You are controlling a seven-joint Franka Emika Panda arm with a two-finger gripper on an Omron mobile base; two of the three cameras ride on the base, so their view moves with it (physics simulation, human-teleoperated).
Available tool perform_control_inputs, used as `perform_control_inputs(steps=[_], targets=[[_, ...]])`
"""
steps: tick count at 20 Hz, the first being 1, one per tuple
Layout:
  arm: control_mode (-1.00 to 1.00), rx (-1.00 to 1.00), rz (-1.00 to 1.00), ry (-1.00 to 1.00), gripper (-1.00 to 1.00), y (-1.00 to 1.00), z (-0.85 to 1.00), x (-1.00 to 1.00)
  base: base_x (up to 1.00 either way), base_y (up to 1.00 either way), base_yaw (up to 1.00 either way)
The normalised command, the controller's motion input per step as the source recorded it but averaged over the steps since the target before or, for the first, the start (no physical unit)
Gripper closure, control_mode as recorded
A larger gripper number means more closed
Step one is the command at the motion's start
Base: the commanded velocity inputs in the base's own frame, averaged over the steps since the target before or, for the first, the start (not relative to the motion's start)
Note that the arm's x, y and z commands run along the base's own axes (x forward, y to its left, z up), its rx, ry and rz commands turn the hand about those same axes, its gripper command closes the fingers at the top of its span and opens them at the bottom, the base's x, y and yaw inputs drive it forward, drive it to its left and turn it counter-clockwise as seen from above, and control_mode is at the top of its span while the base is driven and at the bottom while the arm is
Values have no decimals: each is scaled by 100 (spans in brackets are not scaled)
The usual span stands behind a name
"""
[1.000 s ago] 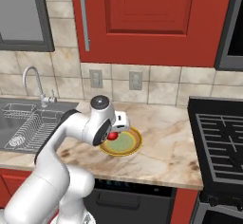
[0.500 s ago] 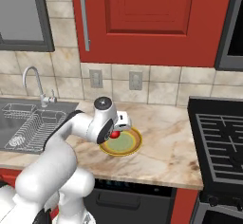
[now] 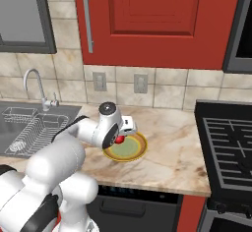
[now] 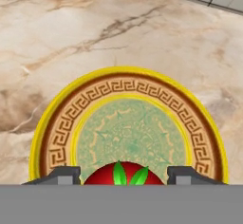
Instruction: Pick tomato from the fridge and place it on the plate on the counter.
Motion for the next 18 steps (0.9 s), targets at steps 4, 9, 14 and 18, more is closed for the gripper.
perform_control_inputs(steps=[4, 9, 14, 18], targets=[[-100, 0, 0, 0, -100, 0, 0, 0, 0, 0, 0], [-100, 0, 0, 0, -100, 0, 0, 0, 0, 0, 0], [-100, 0, 1, 0, -100, 2, 2, -64, 0, 0, 0], [-100, 0, 6, -1, -100, 18, 36, -100, 0, 0, 0]])
